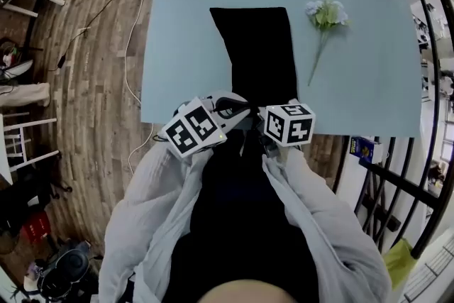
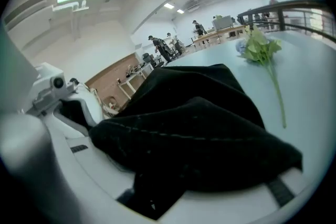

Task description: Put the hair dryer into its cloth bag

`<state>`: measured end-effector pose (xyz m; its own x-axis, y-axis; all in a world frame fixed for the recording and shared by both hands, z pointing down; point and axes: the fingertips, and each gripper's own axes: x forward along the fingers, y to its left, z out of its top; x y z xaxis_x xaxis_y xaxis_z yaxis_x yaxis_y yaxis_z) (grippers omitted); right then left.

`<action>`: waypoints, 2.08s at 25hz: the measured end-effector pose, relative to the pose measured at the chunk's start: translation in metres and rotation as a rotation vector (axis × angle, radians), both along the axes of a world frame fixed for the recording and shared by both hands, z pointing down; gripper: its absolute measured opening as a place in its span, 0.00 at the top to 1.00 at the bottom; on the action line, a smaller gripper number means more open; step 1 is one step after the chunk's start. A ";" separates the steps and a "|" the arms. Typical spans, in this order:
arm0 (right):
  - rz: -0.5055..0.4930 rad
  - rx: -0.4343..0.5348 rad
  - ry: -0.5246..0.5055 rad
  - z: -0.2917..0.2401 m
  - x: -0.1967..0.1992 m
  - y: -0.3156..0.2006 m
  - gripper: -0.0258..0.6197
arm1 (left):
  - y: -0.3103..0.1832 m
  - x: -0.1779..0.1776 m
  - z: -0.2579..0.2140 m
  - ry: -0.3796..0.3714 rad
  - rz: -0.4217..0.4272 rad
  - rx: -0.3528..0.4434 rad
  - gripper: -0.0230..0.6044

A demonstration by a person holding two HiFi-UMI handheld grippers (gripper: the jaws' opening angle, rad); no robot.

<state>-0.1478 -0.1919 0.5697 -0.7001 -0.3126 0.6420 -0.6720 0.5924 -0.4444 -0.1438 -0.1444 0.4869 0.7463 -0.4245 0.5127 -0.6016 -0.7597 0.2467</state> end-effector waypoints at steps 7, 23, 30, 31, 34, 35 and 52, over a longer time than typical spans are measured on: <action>0.256 -0.116 -0.257 -0.013 -0.021 -0.027 0.65 | 0.022 -0.024 0.020 -0.085 -0.051 -0.057 0.91; 0.231 0.123 0.076 0.027 -0.078 -0.069 0.62 | 0.025 -0.075 0.019 0.156 -0.326 -0.153 0.91; 0.204 0.068 0.013 0.023 -0.074 -0.057 0.54 | 0.030 -0.079 0.025 0.167 -0.350 -0.137 0.91; 0.201 0.046 -0.014 0.019 -0.071 -0.052 0.51 | 0.031 -0.079 0.026 0.161 -0.343 -0.135 0.91; 0.191 0.047 -0.026 0.004 -0.058 -0.036 0.49 | 0.036 -0.076 0.030 0.155 -0.316 -0.128 0.91; 0.184 0.060 -0.023 -0.002 -0.053 -0.030 0.48 | 0.037 -0.075 0.031 0.152 -0.304 -0.122 0.91; 0.095 0.223 0.098 -0.033 0.096 0.027 0.51 | 0.030 -0.046 0.034 0.033 -0.298 -0.068 0.91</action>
